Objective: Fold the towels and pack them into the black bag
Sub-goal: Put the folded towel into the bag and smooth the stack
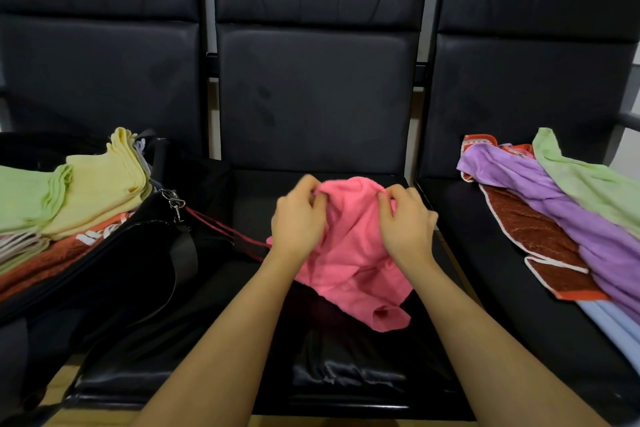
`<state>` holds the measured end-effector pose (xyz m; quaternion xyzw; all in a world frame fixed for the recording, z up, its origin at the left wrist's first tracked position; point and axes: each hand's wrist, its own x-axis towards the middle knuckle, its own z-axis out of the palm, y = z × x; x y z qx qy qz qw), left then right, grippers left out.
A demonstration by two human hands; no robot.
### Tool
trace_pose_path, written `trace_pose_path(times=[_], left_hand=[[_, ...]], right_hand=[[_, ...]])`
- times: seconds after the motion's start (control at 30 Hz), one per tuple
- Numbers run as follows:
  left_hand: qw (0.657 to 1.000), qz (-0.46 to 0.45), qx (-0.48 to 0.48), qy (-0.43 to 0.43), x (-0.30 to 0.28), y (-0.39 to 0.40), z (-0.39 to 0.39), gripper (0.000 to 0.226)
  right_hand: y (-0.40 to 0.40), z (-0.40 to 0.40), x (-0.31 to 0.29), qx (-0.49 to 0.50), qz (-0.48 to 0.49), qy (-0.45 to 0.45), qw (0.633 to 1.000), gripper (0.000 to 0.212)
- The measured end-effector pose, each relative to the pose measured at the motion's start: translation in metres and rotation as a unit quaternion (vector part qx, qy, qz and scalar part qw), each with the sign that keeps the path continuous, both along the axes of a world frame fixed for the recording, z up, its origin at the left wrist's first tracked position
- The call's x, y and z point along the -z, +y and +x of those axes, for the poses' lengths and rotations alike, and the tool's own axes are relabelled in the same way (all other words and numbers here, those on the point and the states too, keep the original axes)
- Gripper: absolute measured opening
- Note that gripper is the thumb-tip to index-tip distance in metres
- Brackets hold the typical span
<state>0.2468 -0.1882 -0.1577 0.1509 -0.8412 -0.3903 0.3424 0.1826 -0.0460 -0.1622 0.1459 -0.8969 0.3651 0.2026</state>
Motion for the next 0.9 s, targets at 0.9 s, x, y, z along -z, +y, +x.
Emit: trace_pose_path(times=[0.9], left_hand=[[0.987, 0.016, 0.156, -0.036, 0.002, 0.006, -0.002, 0.014]], right_hand=[[-0.002, 0.018, -0.027, -0.294, -0.212, -0.006, 0.932, 0.041]])
